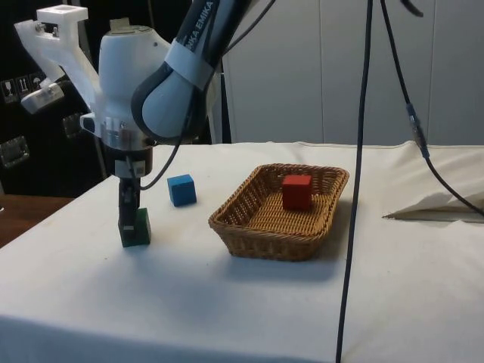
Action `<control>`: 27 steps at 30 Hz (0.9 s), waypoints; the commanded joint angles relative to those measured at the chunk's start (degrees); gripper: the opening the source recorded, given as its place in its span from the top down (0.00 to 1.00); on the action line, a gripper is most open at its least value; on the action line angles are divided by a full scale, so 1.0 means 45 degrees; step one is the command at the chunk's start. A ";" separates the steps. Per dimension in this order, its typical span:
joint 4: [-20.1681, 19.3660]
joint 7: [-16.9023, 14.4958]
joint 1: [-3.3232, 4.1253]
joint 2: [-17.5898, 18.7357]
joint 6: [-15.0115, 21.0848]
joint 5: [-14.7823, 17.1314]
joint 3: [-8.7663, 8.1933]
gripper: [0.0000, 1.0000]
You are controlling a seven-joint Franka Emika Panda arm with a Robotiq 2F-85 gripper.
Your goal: Pick up exactly two blocks and place them into the basket.
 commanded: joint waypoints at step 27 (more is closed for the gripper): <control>-0.1388 0.1490 0.0140 -0.3030 -0.1502 -0.0064 -0.0102 0.97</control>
